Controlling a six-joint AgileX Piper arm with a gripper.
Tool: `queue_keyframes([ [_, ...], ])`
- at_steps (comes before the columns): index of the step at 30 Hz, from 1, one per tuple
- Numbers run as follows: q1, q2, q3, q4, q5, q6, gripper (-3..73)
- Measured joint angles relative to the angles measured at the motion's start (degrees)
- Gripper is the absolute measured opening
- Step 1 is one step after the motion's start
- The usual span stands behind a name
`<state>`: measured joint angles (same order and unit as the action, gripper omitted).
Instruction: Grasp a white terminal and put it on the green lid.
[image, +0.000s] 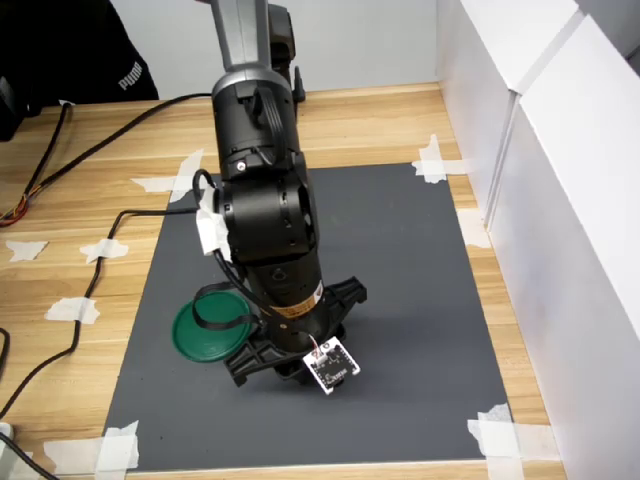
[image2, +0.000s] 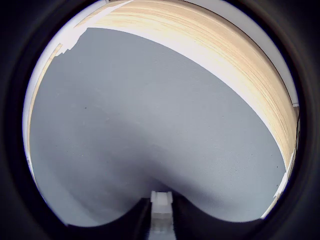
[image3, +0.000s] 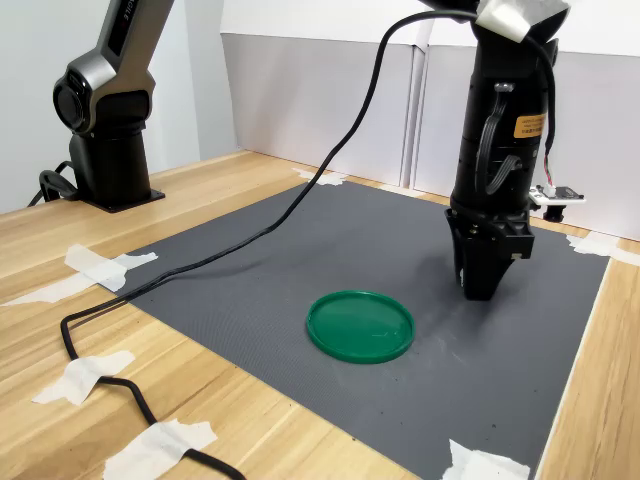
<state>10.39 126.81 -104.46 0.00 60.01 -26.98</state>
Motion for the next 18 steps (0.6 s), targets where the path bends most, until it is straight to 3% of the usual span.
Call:
queue_keyframes([
  [1,0.4,0.0,0.0,-0.6,0.1,-0.1,9.0],
  [5,1.3,0.0,0.0,-1.6,0.4,-0.2,8.8],
  [13,1.5,-4.2,0.0,-0.4,4.1,-0.2,8.8],
  [18,-1.1,-9.5,0.0,1.0,8.0,-4.1,8.8],
])
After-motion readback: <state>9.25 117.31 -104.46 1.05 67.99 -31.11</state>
